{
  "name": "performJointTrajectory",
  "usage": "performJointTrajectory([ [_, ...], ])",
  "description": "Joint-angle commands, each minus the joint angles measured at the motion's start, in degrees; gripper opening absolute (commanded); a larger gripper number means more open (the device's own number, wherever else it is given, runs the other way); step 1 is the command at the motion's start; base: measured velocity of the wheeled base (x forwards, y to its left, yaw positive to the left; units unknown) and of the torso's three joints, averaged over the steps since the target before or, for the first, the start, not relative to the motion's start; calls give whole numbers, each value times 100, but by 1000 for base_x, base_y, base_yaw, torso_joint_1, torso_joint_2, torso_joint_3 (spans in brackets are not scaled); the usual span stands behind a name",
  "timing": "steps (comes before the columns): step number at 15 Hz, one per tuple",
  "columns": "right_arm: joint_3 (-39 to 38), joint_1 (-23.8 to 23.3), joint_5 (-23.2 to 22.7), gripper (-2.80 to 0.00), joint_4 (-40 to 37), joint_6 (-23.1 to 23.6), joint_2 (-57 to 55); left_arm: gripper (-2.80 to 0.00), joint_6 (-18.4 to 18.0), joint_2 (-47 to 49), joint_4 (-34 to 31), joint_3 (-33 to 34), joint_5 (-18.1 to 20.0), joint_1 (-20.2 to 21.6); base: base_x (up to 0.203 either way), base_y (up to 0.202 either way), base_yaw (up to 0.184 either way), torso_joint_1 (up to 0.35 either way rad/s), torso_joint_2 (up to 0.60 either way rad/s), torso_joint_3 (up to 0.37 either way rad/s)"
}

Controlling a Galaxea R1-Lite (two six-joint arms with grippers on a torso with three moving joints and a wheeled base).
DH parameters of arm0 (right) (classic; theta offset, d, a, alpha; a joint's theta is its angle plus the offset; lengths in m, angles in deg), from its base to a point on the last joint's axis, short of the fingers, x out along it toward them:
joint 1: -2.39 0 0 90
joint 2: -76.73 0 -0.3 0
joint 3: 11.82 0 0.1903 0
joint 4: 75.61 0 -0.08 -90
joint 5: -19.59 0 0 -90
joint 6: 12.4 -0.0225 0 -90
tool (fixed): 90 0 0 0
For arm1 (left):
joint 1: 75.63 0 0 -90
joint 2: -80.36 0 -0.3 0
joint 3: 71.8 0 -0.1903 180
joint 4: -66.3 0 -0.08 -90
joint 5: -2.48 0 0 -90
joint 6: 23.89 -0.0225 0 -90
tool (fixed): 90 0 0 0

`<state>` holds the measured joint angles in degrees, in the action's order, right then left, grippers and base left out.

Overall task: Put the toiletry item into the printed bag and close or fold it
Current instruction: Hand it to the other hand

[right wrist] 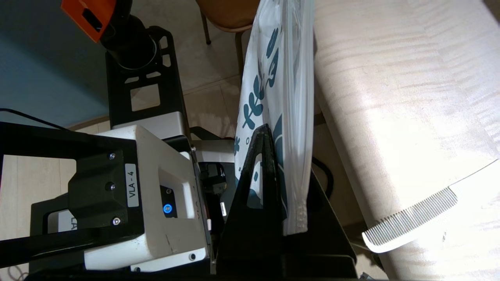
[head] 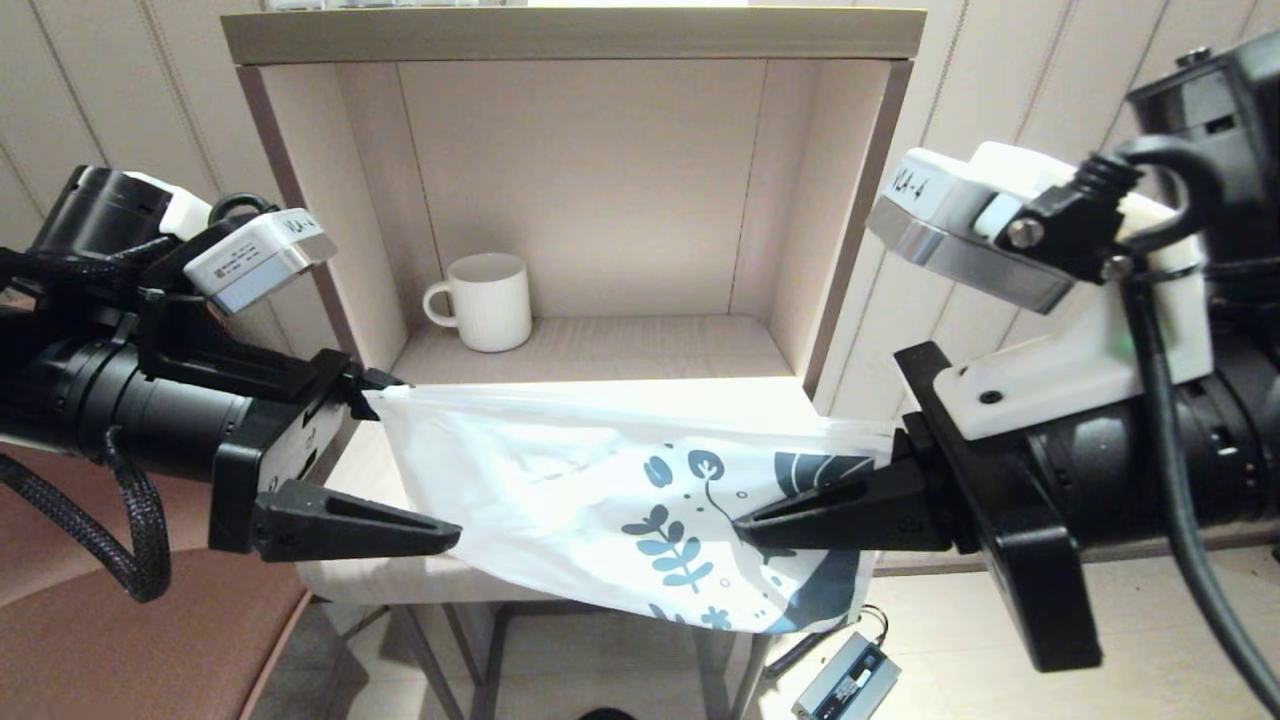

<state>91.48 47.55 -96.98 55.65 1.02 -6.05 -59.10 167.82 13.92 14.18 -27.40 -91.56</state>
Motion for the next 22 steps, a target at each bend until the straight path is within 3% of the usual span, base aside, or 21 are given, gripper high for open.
performJointTrajectory([
  [1,-13,10,-16,-280,-12,11,-11,0,-17,131,-25,-136,66,1,0,0,0,0,0,0],
  [2,-13,19,-20,-280,-3,11,-18,-280,-4,156,-26,-202,78,1,0,0,0,0,0,0],
  [16,-4,29,-24,-280,5,28,-139,-280,-20,148,-49,-144,245,-21,0,0,0,0,0,0],
  [22,273,367,1,-280,127,38,-817,-280,-3,192,-34,-212,236,-400,0,0,0,0,0,0],
])
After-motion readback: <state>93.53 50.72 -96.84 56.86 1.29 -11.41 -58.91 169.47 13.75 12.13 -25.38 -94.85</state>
